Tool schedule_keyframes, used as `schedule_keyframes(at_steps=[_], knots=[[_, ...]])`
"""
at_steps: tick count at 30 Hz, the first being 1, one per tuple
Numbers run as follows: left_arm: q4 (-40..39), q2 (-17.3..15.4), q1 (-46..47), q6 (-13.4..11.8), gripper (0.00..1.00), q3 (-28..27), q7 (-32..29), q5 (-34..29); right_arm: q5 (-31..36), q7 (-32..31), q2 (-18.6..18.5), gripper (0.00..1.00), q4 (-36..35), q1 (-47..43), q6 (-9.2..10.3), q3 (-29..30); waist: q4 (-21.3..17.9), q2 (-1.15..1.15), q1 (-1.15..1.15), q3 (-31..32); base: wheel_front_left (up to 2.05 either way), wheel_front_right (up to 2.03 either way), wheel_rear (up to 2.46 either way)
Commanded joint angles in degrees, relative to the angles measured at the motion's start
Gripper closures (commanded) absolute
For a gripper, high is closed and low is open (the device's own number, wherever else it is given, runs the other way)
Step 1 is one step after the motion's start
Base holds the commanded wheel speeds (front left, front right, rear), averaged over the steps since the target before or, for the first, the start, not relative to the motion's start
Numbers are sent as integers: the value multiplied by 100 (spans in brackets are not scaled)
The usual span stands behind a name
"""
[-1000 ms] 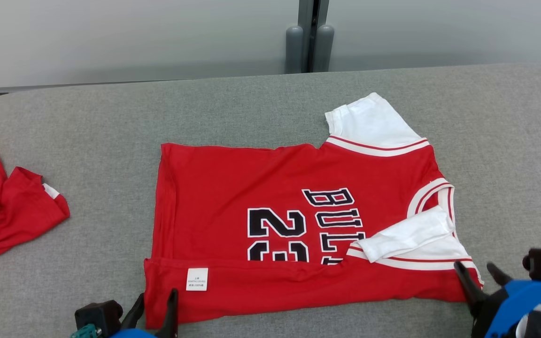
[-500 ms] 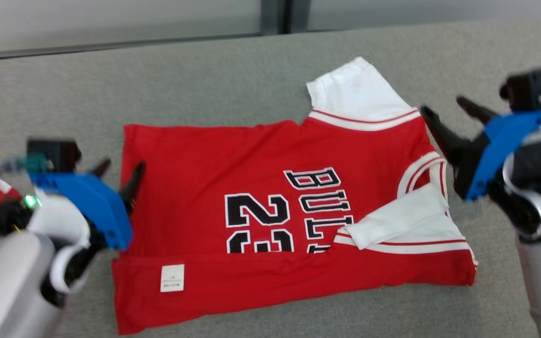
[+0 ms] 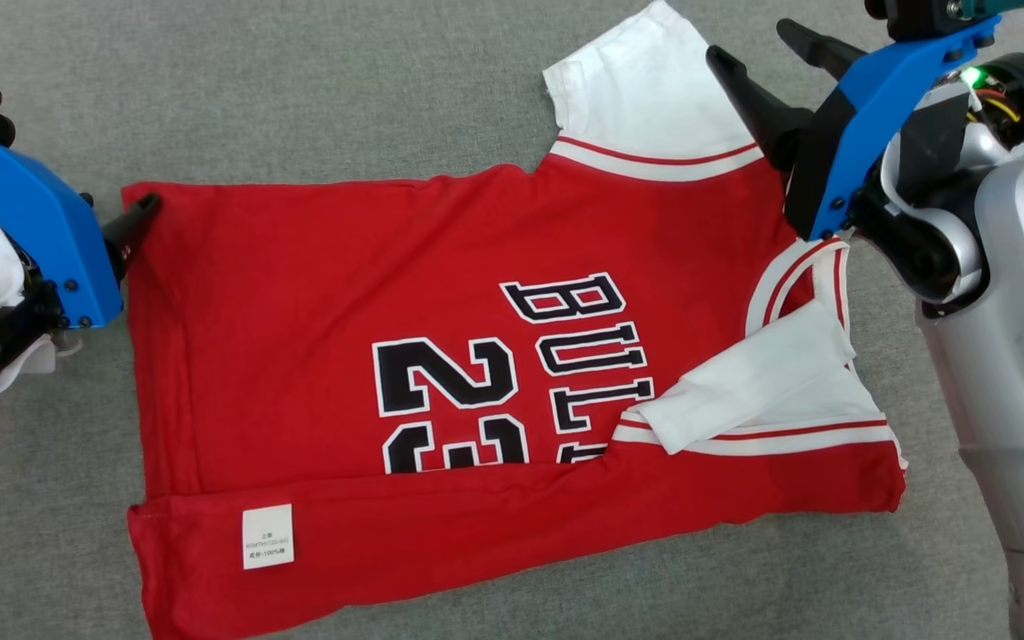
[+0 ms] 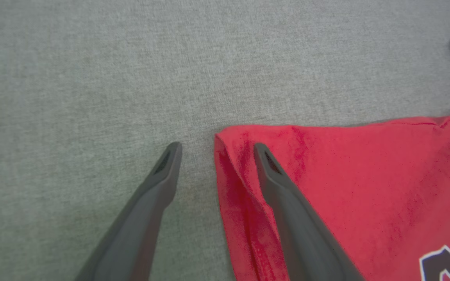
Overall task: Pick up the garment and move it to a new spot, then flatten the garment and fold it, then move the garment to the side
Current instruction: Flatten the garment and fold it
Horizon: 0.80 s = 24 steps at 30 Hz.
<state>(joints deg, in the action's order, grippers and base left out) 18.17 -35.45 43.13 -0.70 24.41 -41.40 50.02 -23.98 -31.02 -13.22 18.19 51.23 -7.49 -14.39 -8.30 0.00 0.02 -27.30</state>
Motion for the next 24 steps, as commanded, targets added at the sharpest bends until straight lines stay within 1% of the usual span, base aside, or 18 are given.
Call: schedule_keyframes(at_steps=[1, 3, 7, 8, 9, 10, 13, 16, 20, 24], knots=[[56, -23, 80, -27, 0, 22, -130, 41, -72, 101, -64, 0, 142, 167, -1, -34, -28, 0, -2, -57, 0, 0, 0], [88, -30, 92, -55, 0, 78, -219, 12, -133, 164, -93, 0, 280, 260, -1, -61, -45, 0, -2, -118, 0, 0, 0], [147, -78, 67, -160, 0, 177, -119, -193, -189, 285, -127, 0, 553, 430, -1, -84, -65, 0, -2, -250, 0, 0, 0], [161, -75, 84, -198, 15, 177, -23, -267, -198, 304, -130, 0, 624, 479, -1, -94, -57, 0, -2, -286, 0, 0, 0], [168, -66, 88, -201, 63, 195, 45, -319, -200, 306, -140, 0, 700, 547, -1, -97, -42, 0, -2, -330, 0, 0, 0], [189, -48, 79, -204, 100, 222, 57, -354, -196, 295, -151, 0, 787, 611, -1, -108, -17, 0, -2, -372, 0, 0, 0], [188, 10, 91, -186, 100, 301, 43, -400, -173, 256, -190, 0, 955, 762, -1, -123, 66, 0, -2, -471, 0, 0, 0], [45, 145, 136, -84, 100, 404, 168, -443, -106, 155, -283, 0, 1263, 1015, -1, -128, 265, 0, -2, -605, 0, 0, 0], [-272, 425, 164, 100, 100, 512, 424, -444, 5, 155, -468, 0, 1709, 1359, -1, -12, 658, 0, -2, -785, 0, 0, 0], [-466, 607, 142, 253, 100, 667, 696, -551, 297, 139, -619, 0, 2149, 1583, -1, 19, 1008, 0, -2, -913, 0, 0, 0]])
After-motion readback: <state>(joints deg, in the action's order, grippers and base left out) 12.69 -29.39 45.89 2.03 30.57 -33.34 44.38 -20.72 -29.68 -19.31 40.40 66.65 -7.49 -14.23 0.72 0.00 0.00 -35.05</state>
